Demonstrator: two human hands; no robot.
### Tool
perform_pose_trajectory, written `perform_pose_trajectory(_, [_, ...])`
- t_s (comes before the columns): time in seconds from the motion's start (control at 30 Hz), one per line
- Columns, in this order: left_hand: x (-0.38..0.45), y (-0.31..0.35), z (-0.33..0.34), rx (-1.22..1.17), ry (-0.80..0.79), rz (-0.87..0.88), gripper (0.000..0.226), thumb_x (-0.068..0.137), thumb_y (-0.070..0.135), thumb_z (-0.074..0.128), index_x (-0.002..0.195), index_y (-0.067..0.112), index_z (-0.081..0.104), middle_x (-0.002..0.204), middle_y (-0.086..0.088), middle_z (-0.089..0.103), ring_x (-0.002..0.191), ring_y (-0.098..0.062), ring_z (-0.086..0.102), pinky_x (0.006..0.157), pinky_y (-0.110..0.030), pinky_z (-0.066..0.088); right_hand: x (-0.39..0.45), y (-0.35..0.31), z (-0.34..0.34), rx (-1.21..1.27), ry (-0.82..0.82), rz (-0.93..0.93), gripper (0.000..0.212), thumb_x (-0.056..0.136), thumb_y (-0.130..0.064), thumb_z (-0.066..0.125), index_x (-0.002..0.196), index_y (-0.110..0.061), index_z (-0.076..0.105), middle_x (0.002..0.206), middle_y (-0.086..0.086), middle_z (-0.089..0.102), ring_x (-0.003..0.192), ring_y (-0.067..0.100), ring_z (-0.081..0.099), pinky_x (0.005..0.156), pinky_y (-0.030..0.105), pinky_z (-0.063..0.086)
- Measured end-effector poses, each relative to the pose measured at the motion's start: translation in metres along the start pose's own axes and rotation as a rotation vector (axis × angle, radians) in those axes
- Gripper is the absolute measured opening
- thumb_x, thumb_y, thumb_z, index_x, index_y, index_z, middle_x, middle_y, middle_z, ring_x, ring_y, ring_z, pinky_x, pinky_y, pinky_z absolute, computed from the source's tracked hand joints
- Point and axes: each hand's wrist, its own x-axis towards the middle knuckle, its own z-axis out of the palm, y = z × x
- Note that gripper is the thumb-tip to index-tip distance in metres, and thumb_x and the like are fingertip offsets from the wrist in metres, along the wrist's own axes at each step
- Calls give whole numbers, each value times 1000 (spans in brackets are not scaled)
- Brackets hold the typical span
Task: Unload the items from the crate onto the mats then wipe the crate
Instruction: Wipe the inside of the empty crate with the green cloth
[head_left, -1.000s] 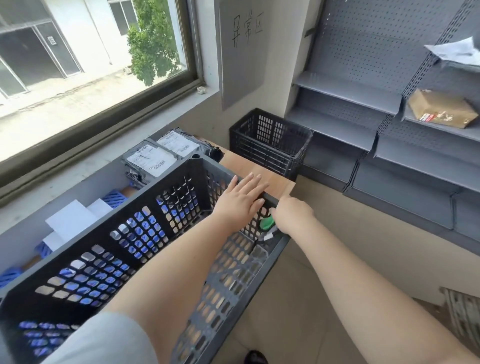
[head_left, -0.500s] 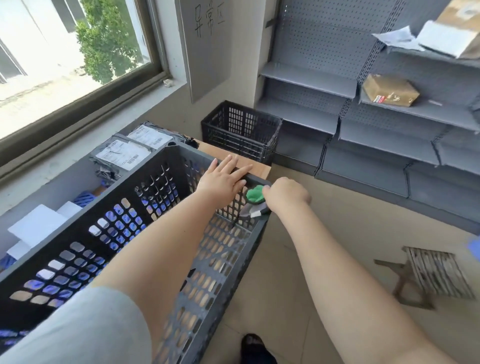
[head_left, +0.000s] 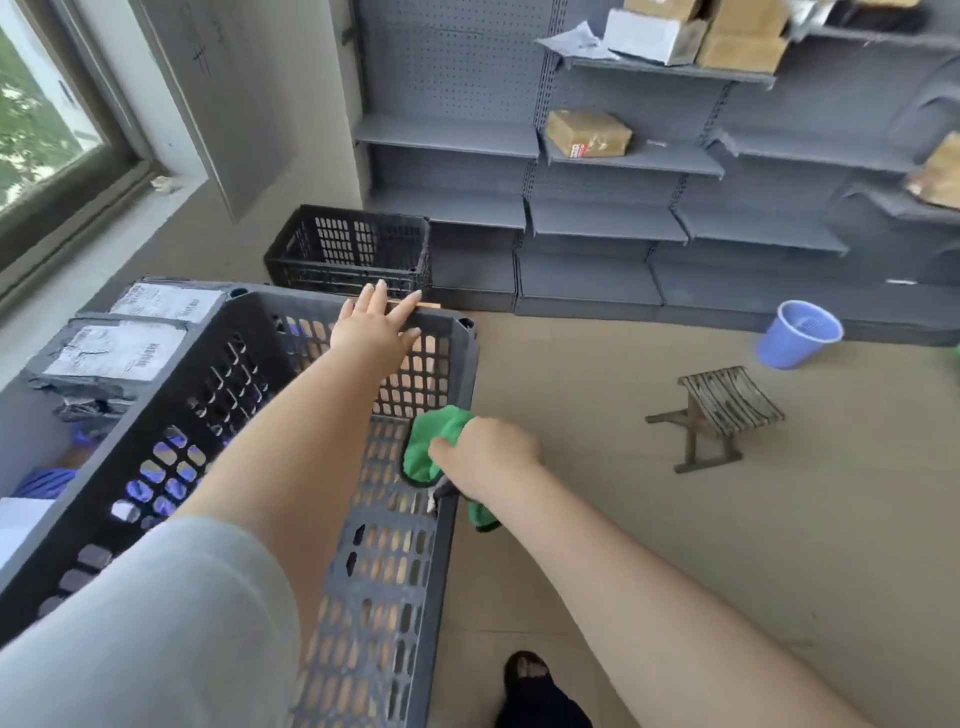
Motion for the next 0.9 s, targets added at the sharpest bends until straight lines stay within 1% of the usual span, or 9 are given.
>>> perform_pose_trajectory(0.07, [-1,3,-1,3,-12,0,60,104,51,21,156,38,-5,165,-12,-3,152,-28,-4,122,-45,4,-19,-7,9,-139,-18,-23,51,99,-46,31,110,-9,63,111,13,64,93,29,60,72,30,47])
perform_pose_trajectory(0.13, [-2,6,-4,21,-27,-15,60,103,52,20,156,38,-7,165,-11,-6,152,-28,-6,122,-47,2,-31,-12,16,-236,-47,-47,44,102,-38,30,120,-12,60,120,13,60,103,29,59,83,36,51])
perform_pose_trajectory(0.23, [-2,16,-10,24,-82,-47,60,104,51,17,155,36,-10,165,-9,-10,151,-27,-10,120,-51,-1,-32,-12,14,-196,-46,-50,35,104,-21,36,135,-17,51,134,12,52,117,30,54,93,41,49])
perform_pose_trajectory(0.33, [-16,43,-18,39,-147,103,60,106,33,24,155,32,-10,164,-11,-13,151,-29,-11,121,-53,3,-26,-12,12,-182,-70,-16,43,101,-12,39,144,-15,40,140,13,47,122,32,51,93,38,47])
perform_pose_trajectory(0.47, [-71,67,-18,-120,-212,359,55,109,27,22,158,22,-3,165,-5,-4,152,-27,-5,120,-48,3,-21,-18,4,-268,-91,30,43,104,-27,29,135,-7,53,139,12,53,125,28,52,98,35,42])
perform_pose_trajectory(0.6, [-145,45,-13,-385,-248,336,55,108,33,20,158,20,1,165,-2,-1,152,-19,-7,123,-40,0,-24,-23,-6,-276,-131,26,41,98,-15,49,139,-12,50,144,6,50,131,27,48,100,40,43])
perform_pose_trajectory(0.73, [-212,25,-14,-444,-317,281,57,108,34,22,158,18,0,165,-1,-2,151,-16,-7,123,-36,0,-29,-27,-3,-335,-74,63,41,93,-7,53,133,-13,54,134,4,56,122,24,54,86,33,46])
perform_pose_trajectory(0.83, [-247,24,-9,-416,-381,278,63,107,32,27,157,18,-10,165,-1,-5,151,-16,-8,123,-35,0,-29,-30,9,-238,-15,123,34,96,-14,45,127,-11,58,130,6,58,118,25,57,93,35,48])
perform_pose_trajectory(0.9, [-265,28,-6,-383,-403,293,66,107,32,29,156,19,-14,165,-1,-9,151,-17,-10,123,-35,-1,-29,-30,16,-72,33,198,40,96,-30,43,129,-9,52,127,8,59,113,27,60,87,33,48])
